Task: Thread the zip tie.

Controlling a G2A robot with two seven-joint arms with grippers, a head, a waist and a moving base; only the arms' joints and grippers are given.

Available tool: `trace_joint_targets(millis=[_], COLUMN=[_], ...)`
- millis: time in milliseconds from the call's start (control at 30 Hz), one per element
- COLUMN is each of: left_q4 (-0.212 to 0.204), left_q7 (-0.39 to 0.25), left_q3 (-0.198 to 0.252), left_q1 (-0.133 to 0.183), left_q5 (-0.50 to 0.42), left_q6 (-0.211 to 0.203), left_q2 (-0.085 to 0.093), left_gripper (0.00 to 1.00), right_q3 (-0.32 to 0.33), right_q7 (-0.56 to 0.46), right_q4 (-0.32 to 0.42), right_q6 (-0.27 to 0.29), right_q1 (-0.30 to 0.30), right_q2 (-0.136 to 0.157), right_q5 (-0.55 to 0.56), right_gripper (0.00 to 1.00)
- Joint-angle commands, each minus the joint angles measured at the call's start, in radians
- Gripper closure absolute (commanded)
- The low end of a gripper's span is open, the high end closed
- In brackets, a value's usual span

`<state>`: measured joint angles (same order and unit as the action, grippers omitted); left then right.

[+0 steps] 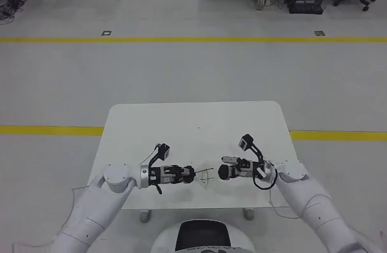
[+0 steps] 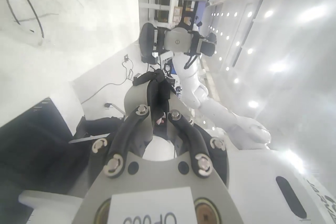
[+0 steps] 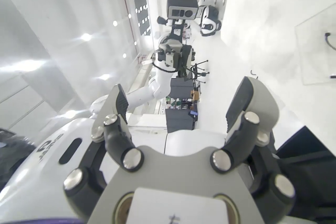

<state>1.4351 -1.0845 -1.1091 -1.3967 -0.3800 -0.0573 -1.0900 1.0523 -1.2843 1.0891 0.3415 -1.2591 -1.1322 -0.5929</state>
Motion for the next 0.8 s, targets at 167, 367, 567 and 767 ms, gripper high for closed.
trace_joint_targets(millis=[167, 367, 567, 767], left_q4=[-0.003, -0.01, -0.031, -0.045], left_q7=[0.024, -0.019, -0.049, -0.062], left_q3=[0.01, 0.028, 0.037, 0.052], left_q1=[0.006, 0.016, 0.031, 0.043], left_q5=[0.031, -0.027, -0.062, -0.083], left_q6=[-0.067, -0.05, -0.049, -0.051], left_q2=[0.0, 0.001, 0.005, 0.007], left_gripper=[1.0, 1.0, 1.0, 1.0], right_q3=[-0.002, -0.004, -0.007, -0.005], right_q7=[-0.02, -0.024, -0.067, -0.09], right_q4=[-0.027, -0.027, -0.049, -0.056], right_q6=[-0.001, -0.011, -0.001, -0.001], right_q1=[0.014, 0.007, 0.021, 0.024], right_q2=[-0.005, -0.006, -0.012, -0.019], right_q5=[-0.007, -0.03, -0.057, -0.055], right_gripper=[0.0, 0.0, 0.16, 0.6])
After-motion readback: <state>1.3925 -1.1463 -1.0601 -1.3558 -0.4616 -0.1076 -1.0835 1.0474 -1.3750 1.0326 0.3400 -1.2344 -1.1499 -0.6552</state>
